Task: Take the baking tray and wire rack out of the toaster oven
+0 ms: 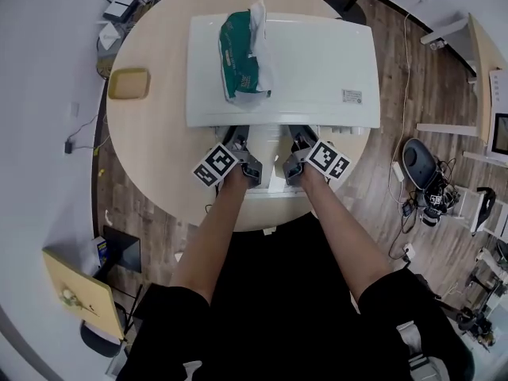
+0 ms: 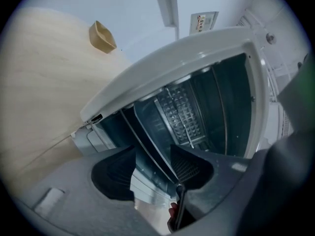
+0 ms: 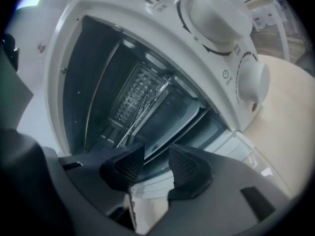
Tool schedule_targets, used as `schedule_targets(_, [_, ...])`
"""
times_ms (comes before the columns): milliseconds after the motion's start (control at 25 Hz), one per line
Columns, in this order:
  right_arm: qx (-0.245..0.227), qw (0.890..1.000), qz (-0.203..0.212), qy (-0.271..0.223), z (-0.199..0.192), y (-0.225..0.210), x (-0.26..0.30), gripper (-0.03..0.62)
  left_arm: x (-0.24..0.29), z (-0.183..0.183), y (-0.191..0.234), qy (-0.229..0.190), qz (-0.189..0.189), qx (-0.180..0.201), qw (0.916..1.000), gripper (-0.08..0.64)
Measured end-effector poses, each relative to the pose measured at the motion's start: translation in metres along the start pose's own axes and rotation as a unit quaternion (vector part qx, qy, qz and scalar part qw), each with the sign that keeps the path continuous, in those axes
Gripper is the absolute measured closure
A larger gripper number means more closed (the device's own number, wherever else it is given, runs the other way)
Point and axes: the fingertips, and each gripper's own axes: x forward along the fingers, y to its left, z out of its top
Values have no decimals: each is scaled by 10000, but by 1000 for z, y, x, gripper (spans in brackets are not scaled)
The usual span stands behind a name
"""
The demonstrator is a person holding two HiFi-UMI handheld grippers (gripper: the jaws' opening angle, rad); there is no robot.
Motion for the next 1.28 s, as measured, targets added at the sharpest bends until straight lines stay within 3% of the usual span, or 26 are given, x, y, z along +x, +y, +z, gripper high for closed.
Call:
schedule_targets(200, [489, 9986, 77, -189, 15, -8, 13, 456, 15, 0, 7, -170, 79, -252, 9995, 351])
schedule_targets(320, [647, 9977, 83, -184, 19, -11, 21, 456, 24, 2, 6, -169, 71, -187, 9997, 351])
schedule_targets(440, [645, 9978, 77, -117, 21, -16, 28, 456, 33, 5, 5, -166, 81, -100, 9998, 351])
schedule_targets(720, [562, 9984, 70, -73, 23, -21, 37, 456, 52, 10, 5, -274, 107, -277, 9992, 351])
schedule_targets(920, [608, 9980, 99, -131, 24, -21, 37, 457, 55, 18, 8, -409, 301, -14, 9987, 366])
schedule_targets(1280, [900, 9957, 98, -192, 21, -23, 33, 459, 53, 15, 7, -334, 234, -293, 9987, 424])
